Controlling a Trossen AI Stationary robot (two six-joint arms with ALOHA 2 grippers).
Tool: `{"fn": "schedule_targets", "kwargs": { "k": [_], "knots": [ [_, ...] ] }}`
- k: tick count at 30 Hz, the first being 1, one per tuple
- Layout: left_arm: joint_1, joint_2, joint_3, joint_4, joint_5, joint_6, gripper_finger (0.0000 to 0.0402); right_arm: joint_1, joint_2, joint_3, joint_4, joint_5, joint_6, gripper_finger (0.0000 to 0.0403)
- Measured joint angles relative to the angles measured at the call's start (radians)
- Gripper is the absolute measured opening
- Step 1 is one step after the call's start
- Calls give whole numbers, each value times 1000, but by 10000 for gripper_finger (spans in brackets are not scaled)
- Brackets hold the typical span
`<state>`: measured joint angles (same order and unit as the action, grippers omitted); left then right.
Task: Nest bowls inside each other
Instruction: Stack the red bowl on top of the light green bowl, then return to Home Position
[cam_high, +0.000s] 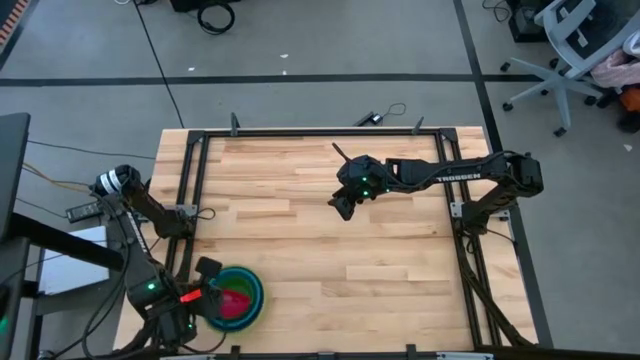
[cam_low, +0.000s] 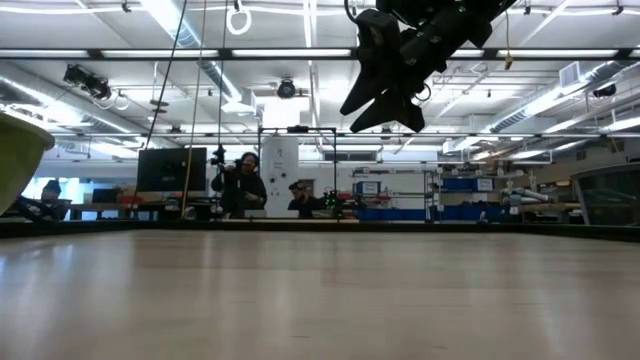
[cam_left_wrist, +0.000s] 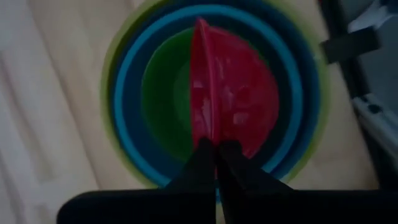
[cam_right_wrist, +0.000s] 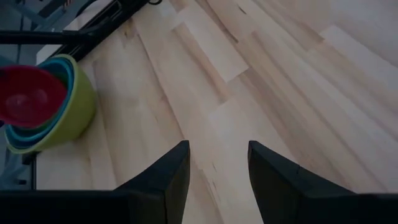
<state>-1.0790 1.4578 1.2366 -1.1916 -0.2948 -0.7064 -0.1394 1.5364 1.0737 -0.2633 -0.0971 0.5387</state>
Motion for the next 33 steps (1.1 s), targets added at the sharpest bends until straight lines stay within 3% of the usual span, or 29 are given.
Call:
{"fn": "schedule_targets", "kwargs": {
  "k": [5,11,15,18,21,27,30,33],
  "knots": [
    [0,0,0,99,2,-44,40,1,0,0,-3,0,-16,165],
    [1,0,1,241,109,-95,146,1,0,0,-5,0,-24,165],
    [5,-6,14,230,123,-111,212,0,0,0,-6,0,-33,165],
    [8,-6,14,183,96,-136,237,-3,0,0,-6,0,-44,165],
    [17,-22,14,118,8,-199,242,-8,0,0,-6,8,-32,165],
    [82,-153,14,-49,-287,-326,219,-14,-19,0,39,62,8,165],
    [147,-235,14,-49,-388,-319,198,-15,-55,0,100,54,0,159],
    [237,-291,14,9,-418,-235,174,-15,-113,0,145,47,-19,144]
  ]
}}
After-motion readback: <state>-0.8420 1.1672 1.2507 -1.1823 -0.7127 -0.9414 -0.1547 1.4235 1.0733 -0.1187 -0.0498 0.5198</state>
